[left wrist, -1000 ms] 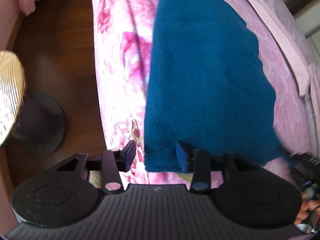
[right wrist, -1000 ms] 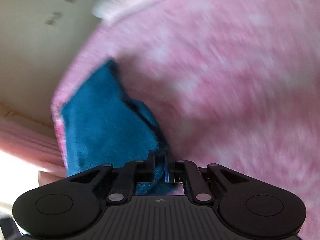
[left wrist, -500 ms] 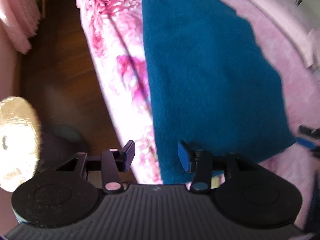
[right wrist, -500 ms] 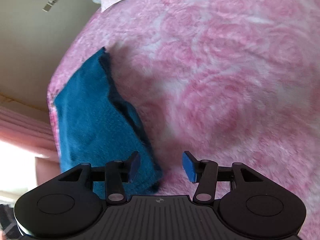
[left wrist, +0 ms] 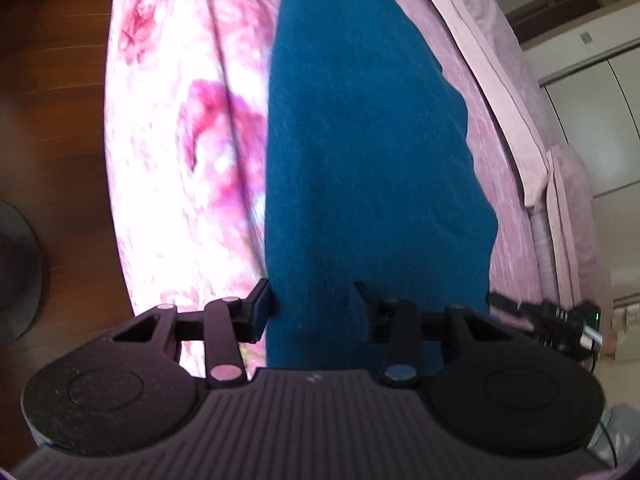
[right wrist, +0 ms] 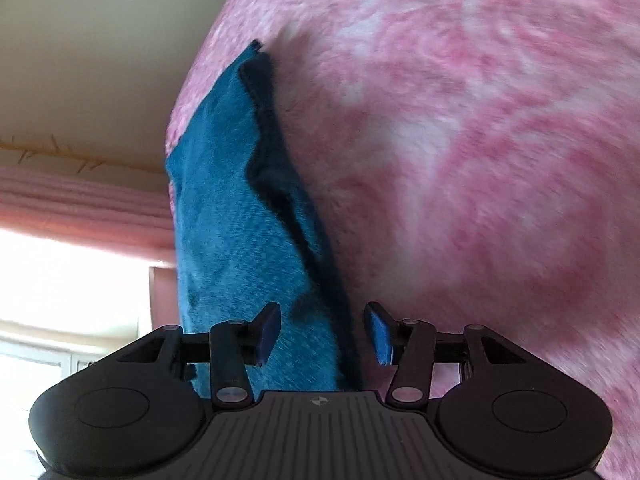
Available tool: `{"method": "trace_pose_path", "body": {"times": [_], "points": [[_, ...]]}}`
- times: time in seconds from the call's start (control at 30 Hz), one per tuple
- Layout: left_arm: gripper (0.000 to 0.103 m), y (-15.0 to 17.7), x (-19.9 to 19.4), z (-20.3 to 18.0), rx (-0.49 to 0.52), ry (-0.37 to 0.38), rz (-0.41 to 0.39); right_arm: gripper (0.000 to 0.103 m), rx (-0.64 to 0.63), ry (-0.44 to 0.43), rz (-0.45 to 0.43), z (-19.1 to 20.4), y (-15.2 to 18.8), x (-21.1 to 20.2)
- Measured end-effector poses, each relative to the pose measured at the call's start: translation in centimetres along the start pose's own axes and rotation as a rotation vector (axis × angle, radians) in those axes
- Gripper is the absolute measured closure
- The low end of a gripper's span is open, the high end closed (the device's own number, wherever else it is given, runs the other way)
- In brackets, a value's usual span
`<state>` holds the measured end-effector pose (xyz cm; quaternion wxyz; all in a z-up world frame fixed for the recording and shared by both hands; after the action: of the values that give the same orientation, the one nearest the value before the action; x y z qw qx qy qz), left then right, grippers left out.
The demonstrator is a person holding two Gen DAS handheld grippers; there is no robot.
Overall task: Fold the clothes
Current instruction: 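Lift the sweater end and fold it over toward the other end with both grippers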
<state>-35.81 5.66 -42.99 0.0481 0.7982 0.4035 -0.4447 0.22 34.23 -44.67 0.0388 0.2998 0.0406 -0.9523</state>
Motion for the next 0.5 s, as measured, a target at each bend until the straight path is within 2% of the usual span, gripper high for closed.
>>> {"method": "trace_pose_path", "body": {"times": [0.17, 0.27, 0.4, 0.5], "points": [[0.068, 1.0, -0.5, 1.5, -0.107, 0.097, 0.019, 0.053, -0.022, -0.030, 0.072, 0.5, 0.4, 1.4], [0.071, 1.8, 0.2, 1.9, -0.128, 0.151, 0.049, 0.053, -0.011, -0.054, 0.097, 0.1, 1.1, 1.4], [0.086, 0.8, 0.5, 3.2, -0.190, 0.215, -0.016, 0.053, 0.048, -0.092, 0.102, -0.6, 0.7, 1.8], [0.087, -0.8, 0.6, 4.0, -0.220, 0.246, -0.075, 0.053, 0.035, -0.105, 0.115, 0.0, -0.3, 2.8]]}}
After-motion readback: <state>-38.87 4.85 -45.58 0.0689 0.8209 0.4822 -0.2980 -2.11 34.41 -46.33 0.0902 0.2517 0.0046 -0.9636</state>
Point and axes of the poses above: each gripper's, at about its wrist camera, not at the fingertips, and x roughly the way its jaws point, z to its left, y to its underside, the point moved 4 cm from there along x, roughly the way its jaws point, and after that the axes turned 5 degrees about x, right-handed, at the moved point
